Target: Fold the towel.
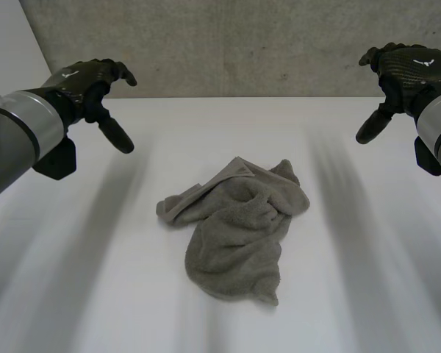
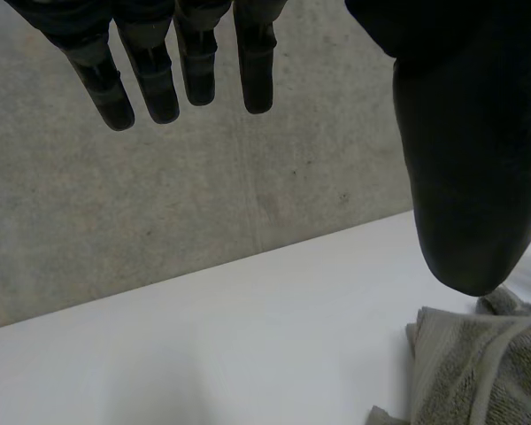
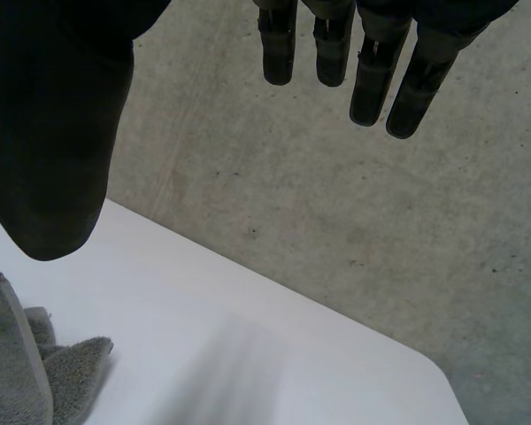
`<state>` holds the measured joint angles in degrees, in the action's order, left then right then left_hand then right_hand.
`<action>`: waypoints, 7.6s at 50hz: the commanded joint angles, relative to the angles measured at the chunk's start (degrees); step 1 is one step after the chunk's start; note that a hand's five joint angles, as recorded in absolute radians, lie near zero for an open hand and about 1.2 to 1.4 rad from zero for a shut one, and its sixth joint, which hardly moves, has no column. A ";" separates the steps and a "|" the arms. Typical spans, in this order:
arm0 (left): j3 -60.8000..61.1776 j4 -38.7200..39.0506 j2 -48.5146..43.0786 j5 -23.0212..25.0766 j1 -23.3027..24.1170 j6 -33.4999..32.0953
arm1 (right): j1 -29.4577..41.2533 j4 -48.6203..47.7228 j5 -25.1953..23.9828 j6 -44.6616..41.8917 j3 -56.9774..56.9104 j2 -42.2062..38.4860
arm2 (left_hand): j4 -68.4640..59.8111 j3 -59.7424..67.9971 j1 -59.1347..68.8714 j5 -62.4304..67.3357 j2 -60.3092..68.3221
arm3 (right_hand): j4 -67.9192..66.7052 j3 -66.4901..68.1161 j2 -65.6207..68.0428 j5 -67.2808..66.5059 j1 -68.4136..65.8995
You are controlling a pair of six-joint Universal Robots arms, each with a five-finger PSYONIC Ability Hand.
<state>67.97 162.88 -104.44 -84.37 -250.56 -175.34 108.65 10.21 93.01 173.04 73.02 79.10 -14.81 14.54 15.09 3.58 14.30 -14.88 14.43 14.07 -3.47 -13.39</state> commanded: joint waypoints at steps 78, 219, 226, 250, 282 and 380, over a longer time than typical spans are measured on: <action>24.32 14.48 -15.61 14.06 9.56 -19.96 | 10.62 -6.79 -21.64 -0.16 25.51 -11.51 | 0.90 -0.63 -1.17 0.34 -0.39 | -18.59 19.03 19.40 -19.99 -20.07; 6.03 34.43 -28.10 -8.00 15.10 24.43 | 2.71 -15.93 -16.81 -10.35 28.41 7.29 | -22.15 22.42 21.87 23.38 22.66 | -65.12 65.57 65.93 -66.53 -66.61; 7.17 34.17 -27.66 -3.09 16.24 25.13 | 2.10 -16.01 -17.07 -10.35 28.41 6.95 | -21.65 21.91 21.37 22.88 22.15 | -65.12 65.57 65.93 -66.53 -66.61; 9.03 38.74 -29.59 2.11 17.64 25.57 | 2.27 -16.10 -17.07 -10.62 28.50 4.39 | -21.14 21.41 20.86 22.38 21.65 | -65.12 65.57 65.93 -66.53 -66.61; 8.06 38.92 -30.74 1.93 16.94 25.39 | -1.42 -17.68 -17.07 -10.44 28.06 3.78 | -19.80 20.06 19.52 21.03 20.30 | -65.12 65.57 65.93 -66.53 -66.61; 2.25 27.14 1.43 11.59 1.83 18.36 | 2.10 -7.40 -23.31 -2.09 4.06 15.56 | -65.19 65.46 64.91 66.42 65.70 | -65.12 65.57 65.93 -66.53 -66.61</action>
<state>68.29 190.14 -107.32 -75.09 -246.18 -157.49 110.08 1.09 72.41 171.45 78.52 94.33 -77.73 76.33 74.95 65.77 75.82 -76.85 75.27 72.85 -64.75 -73.11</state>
